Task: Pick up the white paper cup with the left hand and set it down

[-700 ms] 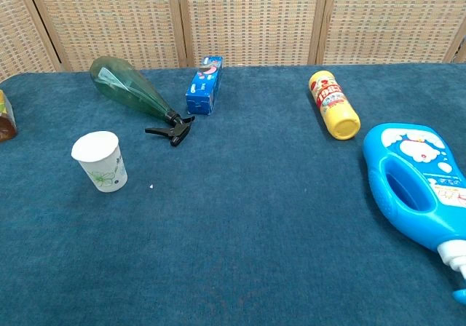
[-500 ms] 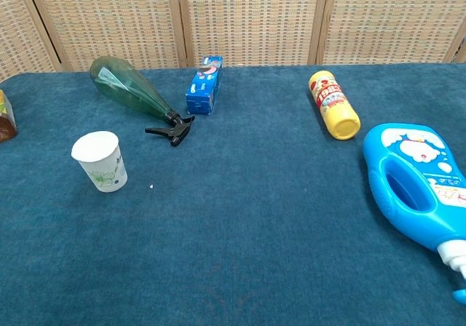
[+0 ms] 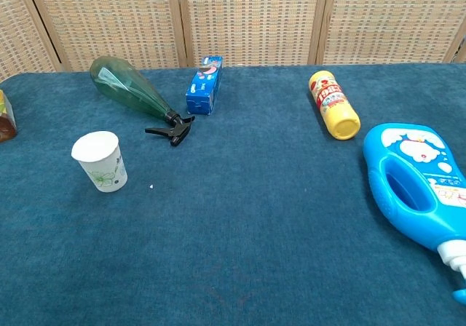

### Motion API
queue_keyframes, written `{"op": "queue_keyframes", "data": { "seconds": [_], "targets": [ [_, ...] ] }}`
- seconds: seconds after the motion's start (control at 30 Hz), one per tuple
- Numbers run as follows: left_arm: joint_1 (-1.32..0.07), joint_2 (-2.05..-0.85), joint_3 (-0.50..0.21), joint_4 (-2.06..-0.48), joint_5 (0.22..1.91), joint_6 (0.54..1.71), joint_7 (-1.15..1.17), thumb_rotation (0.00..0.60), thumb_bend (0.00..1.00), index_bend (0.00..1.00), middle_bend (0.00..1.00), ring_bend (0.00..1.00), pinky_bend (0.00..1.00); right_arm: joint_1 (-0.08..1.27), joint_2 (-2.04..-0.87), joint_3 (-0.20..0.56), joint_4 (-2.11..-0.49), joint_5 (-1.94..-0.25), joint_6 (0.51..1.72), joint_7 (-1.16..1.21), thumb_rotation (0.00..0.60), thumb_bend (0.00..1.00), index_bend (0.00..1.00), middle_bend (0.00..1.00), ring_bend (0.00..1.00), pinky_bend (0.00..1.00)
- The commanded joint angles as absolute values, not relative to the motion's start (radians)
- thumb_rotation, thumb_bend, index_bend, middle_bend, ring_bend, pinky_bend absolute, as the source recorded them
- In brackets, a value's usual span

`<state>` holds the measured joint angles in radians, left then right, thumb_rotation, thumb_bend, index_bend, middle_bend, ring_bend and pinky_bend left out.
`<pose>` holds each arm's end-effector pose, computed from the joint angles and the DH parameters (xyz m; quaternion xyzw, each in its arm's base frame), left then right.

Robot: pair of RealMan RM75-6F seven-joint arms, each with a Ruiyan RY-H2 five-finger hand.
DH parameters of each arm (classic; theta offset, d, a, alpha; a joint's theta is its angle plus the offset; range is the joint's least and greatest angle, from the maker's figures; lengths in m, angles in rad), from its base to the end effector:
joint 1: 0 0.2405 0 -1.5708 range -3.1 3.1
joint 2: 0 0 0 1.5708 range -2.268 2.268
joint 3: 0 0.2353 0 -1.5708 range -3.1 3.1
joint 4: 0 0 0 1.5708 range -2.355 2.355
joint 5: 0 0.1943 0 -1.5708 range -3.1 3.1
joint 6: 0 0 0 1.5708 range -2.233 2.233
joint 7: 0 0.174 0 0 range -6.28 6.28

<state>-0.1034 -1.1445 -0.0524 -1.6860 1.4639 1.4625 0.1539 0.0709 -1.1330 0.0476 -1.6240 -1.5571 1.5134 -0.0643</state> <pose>-0.2727 0.2122 0.1490 -0.6056 -0.3806 -0.3663 0.5952 -0.2747 -0.2032 0.1595 0.6106 -0.3601 0.3922 0.5862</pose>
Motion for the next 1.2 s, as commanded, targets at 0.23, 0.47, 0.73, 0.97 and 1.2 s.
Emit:
{"op": "queue_keyframes", "data": {
  "seconds": [0.23,0.47,0.73,0.97,1.2],
  "targets": [
    [-0.143,-1.137,-0.057,-1.732,1.472,1.413,0.195,0.600,0.18,0.00,0.00,0.00,0.03,0.072,-1.135,0.046,-1.617,-1.558,1.509,-0.044,0.600,0.00,0.00,0.00,0.00,0.00],
    [-0.244,-1.118,-0.109,-1.771,1.430,1.295,0.274,0.600,0.23,0.00,0.00,0.00,0.05,0.074,-1.136,0.043,-1.618,-1.565,1.507,-0.030,0.600,0.00,0.00,0.00,0.00,0.00],
    [-0.405,-1.152,-0.184,-1.823,1.233,1.096,0.434,0.600,0.23,0.06,0.00,0.01,0.18,0.075,-1.132,0.040,-1.619,-1.568,1.503,-0.005,0.600,0.00,0.00,0.00,0.00,0.00],
    [-0.533,-1.230,-0.206,-1.819,1.039,1.003,0.602,0.600,0.23,0.09,0.00,0.03,0.20,0.077,-1.127,0.037,-1.619,-1.576,1.500,0.021,0.600,0.00,0.00,0.00,0.00,0.00],
    [-0.619,-1.269,-0.172,-1.827,0.879,0.972,0.723,0.600,0.24,0.13,0.00,0.03,0.20,0.077,-1.124,0.032,-1.620,-1.585,1.502,0.042,0.600,0.00,0.00,0.00,0.00,0.00]
  ]
}}
